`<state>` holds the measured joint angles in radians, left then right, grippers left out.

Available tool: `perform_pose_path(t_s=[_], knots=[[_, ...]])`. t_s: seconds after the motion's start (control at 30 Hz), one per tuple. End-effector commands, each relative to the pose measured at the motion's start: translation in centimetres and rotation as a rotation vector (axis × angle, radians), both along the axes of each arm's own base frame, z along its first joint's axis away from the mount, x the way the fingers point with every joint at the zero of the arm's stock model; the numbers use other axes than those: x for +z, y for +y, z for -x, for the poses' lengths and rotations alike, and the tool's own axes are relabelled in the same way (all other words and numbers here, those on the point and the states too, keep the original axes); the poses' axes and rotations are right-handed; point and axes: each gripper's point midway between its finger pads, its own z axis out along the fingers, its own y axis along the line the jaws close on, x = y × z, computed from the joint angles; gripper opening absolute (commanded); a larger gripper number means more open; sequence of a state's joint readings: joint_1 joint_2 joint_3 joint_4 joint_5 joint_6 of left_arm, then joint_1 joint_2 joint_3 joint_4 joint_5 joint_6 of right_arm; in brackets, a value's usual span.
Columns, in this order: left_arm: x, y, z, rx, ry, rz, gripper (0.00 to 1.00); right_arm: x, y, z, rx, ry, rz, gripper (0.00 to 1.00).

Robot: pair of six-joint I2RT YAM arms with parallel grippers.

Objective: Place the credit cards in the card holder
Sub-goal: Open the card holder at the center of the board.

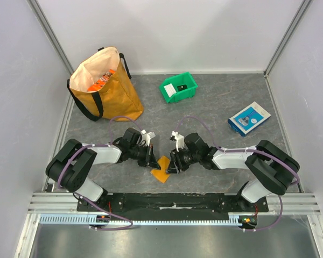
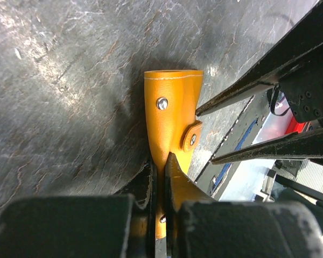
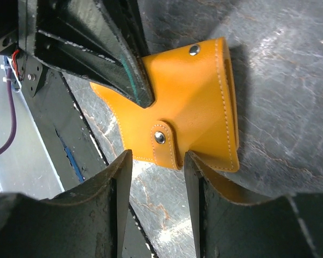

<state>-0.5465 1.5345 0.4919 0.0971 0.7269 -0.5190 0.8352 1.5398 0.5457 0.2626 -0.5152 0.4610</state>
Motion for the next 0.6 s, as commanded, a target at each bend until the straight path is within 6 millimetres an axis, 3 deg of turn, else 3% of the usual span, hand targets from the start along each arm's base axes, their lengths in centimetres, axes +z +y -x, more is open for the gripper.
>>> perform_pose_path(t_s=[0.0,0.33,0.47,0.57], knots=[[-0.9,0.3,-0.2,-0.012,-0.038,-0.034,0.02,0.3,1.9,1.7,0.113,-0.001,-0.044,0.49],[-0.7,-0.1,-0.5,0.021,-0.035,-0.008,0.02,-0.4,4.4,3.1,0.173,0.035,-0.05,0.36],[-0.9,-0.1,-0.7,0.061,-0.026,-0.008,0.02,0.0,5.7,3.4,0.185,0.001,-0.046,0.19],[-1.3,0.1,-1.2,0.125,-0.017,-0.034,0.02,0.8,6.6,4.5,0.234,-0.011,-0.08,0.16]])
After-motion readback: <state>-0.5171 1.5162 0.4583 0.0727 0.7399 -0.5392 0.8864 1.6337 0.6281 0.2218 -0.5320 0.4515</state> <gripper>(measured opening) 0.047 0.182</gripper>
